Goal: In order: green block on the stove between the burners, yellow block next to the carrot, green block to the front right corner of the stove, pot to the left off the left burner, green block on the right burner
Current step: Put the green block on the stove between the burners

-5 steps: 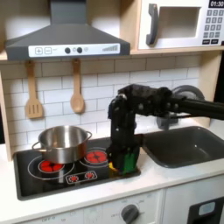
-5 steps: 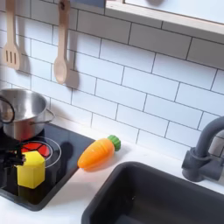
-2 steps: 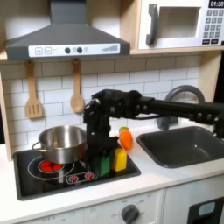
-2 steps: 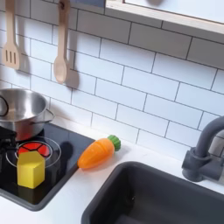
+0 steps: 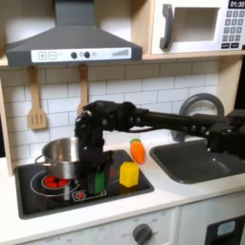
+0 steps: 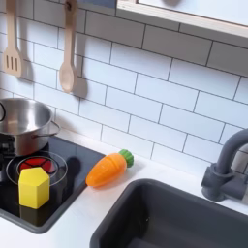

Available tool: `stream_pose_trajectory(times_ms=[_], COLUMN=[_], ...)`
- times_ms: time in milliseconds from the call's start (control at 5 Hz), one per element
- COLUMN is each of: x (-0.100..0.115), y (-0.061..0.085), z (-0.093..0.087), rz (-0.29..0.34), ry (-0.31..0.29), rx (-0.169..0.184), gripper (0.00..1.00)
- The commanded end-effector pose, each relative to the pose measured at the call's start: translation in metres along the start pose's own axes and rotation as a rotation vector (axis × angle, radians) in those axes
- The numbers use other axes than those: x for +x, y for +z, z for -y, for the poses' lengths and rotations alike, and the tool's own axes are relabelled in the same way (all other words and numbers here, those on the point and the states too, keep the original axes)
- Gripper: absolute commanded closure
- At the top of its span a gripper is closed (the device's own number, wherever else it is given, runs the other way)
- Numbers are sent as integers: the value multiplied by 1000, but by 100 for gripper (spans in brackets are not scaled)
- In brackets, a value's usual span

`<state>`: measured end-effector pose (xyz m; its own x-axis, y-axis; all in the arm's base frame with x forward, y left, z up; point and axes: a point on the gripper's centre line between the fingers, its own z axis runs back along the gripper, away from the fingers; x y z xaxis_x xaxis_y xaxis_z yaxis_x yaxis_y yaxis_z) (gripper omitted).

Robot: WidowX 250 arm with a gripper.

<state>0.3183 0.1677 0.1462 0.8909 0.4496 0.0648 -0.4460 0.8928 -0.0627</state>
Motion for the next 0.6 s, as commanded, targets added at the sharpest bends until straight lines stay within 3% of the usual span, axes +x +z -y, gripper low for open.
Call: stream_pose_trajectory(times_ms=[0, 400], x=[-8, -10], y=[-10, -9], z=[-1, -8], rz=[-24, 2], ry=[-17, -29], rx=[16, 34], gripper=[100, 100])
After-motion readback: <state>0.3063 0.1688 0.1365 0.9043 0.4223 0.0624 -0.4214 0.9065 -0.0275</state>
